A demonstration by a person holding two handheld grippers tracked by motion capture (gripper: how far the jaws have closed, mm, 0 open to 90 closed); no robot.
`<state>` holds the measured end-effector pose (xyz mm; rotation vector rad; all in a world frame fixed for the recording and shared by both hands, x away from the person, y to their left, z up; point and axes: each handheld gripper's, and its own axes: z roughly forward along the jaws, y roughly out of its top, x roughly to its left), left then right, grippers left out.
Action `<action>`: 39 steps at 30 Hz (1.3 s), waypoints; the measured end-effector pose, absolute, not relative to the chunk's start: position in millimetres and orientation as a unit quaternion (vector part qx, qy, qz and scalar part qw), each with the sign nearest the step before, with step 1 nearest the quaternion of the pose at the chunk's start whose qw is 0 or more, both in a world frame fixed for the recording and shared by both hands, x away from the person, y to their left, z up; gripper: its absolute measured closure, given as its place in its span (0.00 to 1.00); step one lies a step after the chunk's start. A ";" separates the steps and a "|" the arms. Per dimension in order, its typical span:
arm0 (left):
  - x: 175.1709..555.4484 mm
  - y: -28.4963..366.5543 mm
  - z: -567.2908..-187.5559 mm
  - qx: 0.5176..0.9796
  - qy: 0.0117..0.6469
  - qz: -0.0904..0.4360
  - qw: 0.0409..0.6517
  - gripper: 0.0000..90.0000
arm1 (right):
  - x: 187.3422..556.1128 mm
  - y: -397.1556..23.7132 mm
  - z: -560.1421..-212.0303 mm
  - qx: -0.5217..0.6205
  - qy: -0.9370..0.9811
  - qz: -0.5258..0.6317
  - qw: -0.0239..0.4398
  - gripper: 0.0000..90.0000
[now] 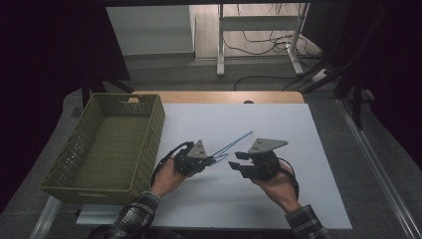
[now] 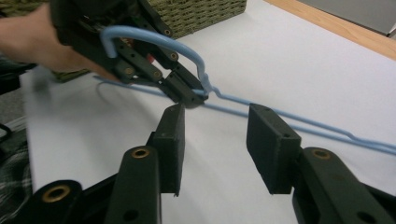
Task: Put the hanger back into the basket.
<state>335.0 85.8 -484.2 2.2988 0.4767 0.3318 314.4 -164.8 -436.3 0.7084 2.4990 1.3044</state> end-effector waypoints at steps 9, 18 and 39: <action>335.1 87.2 -483.3 0.892 0.200 0.123 0.387 0.97 | 332.0 -127.8 -452.6 0.224 0.850 0.456 0.140 0.92; 331.5 102.2 -455.2 0.892 0.228 0.074 0.384 0.68 | 324.0 -120.4 -425.5 0.220 0.856 0.429 0.185 0.95; 334.4 94.1 -432.6 0.908 0.255 -0.014 0.332 0.97 | 318.7 -113.7 -405.1 0.222 0.871 0.414 0.144 0.94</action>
